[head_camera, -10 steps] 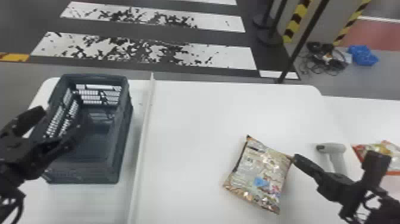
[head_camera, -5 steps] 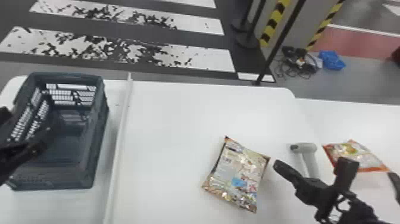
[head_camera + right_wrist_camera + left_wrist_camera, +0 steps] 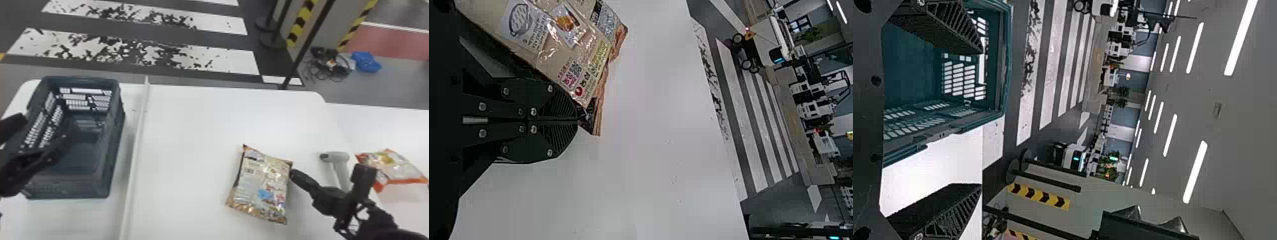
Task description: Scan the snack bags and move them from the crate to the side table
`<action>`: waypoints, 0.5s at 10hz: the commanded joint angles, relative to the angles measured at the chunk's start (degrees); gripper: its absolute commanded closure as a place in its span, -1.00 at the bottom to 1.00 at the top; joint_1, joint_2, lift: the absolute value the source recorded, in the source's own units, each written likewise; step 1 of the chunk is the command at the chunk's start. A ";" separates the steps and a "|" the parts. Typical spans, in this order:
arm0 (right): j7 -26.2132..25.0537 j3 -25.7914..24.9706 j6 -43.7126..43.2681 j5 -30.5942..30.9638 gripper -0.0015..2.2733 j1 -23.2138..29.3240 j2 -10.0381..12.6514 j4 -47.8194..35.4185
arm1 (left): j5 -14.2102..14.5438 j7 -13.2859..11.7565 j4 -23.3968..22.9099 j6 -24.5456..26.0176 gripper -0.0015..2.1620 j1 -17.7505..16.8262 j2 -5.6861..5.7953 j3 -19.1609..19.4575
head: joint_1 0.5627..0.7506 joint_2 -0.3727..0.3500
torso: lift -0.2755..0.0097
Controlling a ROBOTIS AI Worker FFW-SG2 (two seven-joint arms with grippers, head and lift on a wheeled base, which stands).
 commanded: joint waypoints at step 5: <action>-0.90 2.99 0.60 1.50 0.97 -4.93 -0.35 1.23 | 0.35 -0.17 0.67 -0.18 -0.96 0.00 0.08 0.34 | 0.41 -0.36 | 0.32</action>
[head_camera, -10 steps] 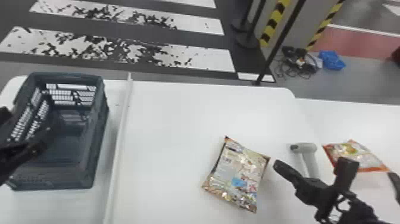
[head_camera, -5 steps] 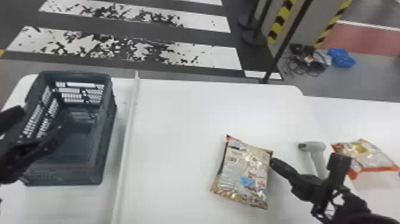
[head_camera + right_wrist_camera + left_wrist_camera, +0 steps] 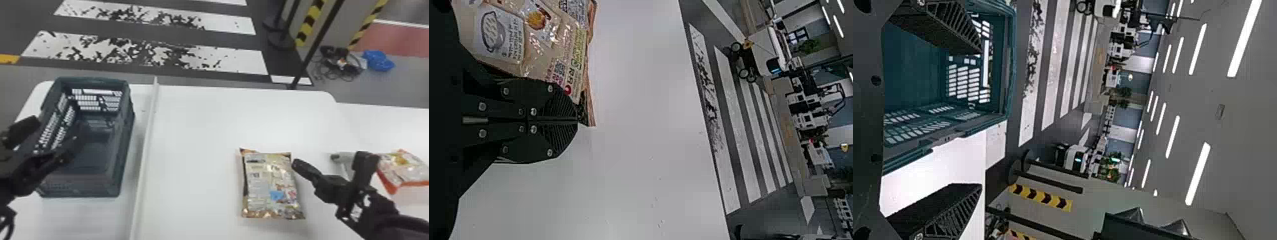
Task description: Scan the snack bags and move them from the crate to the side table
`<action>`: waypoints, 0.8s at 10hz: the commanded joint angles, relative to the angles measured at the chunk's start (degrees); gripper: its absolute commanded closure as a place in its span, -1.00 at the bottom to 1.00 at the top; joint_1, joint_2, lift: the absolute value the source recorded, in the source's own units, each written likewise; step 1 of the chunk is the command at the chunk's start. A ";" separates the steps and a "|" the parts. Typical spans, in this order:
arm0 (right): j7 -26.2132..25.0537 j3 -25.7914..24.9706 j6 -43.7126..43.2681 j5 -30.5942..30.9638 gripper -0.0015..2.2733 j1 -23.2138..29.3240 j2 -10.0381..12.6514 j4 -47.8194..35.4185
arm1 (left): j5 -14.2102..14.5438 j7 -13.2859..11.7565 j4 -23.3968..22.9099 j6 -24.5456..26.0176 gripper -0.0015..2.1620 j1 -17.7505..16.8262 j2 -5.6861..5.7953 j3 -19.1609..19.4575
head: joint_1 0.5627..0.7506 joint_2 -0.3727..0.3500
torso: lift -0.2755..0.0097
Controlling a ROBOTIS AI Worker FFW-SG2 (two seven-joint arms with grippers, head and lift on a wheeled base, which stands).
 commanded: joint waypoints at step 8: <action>-0.57 -9.26 -1.79 -1.75 0.88 4.42 0.17 -4.43 | 0.29 0.00 -0.95 0.00 -0.96 0.00 -0.53 -0.40 | 0.41 -0.51 | 0.32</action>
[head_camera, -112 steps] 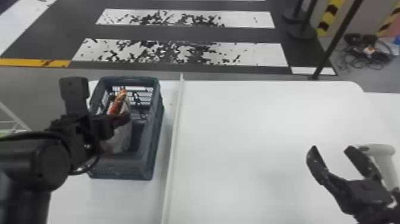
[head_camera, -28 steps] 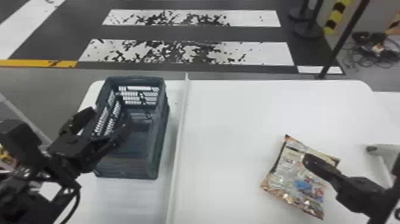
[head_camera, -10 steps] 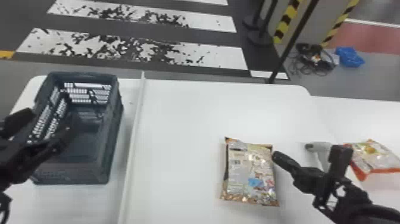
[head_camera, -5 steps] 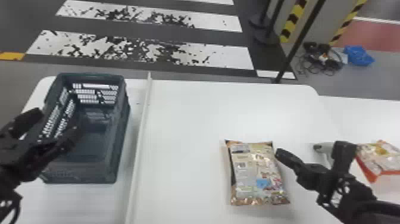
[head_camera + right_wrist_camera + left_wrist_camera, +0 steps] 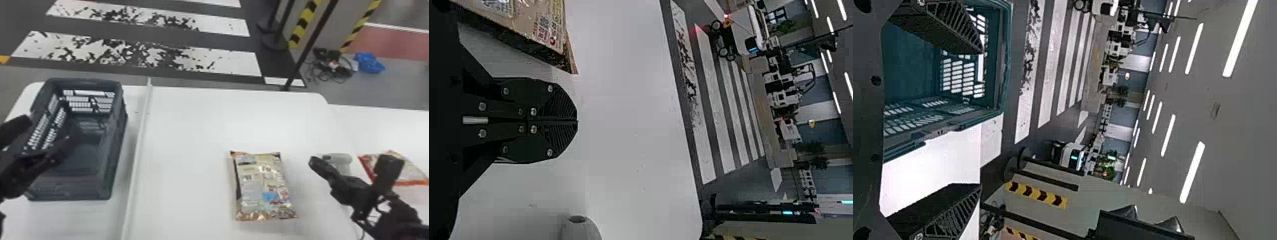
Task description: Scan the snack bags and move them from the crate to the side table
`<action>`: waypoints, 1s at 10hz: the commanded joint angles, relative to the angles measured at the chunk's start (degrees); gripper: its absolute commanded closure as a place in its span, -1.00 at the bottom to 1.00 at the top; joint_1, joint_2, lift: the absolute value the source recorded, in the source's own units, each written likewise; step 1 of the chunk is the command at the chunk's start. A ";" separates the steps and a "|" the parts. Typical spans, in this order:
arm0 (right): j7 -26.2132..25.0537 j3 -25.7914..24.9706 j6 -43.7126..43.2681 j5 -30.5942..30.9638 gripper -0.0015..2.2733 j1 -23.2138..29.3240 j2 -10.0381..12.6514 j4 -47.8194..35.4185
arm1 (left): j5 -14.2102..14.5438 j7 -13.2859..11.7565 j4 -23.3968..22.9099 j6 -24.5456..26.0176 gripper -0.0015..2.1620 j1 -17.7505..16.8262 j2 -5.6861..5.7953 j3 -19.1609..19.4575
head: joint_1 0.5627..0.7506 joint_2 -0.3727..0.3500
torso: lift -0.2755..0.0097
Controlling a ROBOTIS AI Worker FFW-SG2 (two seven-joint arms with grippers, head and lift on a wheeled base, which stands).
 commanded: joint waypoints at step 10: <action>5.45 -6.39 -12.98 7.33 -0.93 -0.19 -3.92 13.66 | -0.71 0.17 0.19 0.00 -0.96 -0.44 -0.19 -1.71 | 0.41 -0.94 | 0.32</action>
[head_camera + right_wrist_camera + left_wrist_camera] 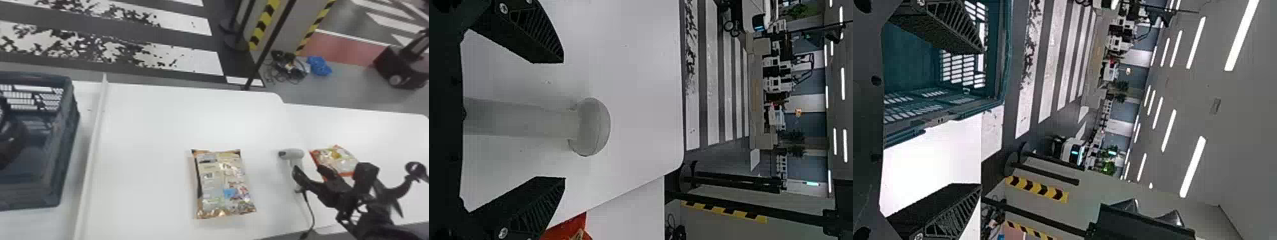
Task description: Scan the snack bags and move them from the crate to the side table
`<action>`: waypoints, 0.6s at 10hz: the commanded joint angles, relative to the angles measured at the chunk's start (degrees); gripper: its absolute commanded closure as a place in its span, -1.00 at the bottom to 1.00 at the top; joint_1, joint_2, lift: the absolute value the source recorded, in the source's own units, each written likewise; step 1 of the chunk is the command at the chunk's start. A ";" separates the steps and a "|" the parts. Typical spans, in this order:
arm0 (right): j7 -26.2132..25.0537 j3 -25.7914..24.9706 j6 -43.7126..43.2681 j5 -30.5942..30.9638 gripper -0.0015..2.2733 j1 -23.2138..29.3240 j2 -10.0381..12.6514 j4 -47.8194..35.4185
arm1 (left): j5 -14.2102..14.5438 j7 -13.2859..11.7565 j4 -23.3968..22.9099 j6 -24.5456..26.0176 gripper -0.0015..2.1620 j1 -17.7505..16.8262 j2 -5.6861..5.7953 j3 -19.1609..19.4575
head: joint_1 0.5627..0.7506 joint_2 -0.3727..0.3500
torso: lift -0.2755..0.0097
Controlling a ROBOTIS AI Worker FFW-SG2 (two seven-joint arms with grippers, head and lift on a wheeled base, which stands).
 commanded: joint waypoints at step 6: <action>0.97 3.61 1.89 0.82 0.80 -7.04 -1.76 11.77 | 0.00 -0.05 0.88 0.35 -0.96 -1.06 -0.02 -0.34 | 0.41 -0.94 | 0.32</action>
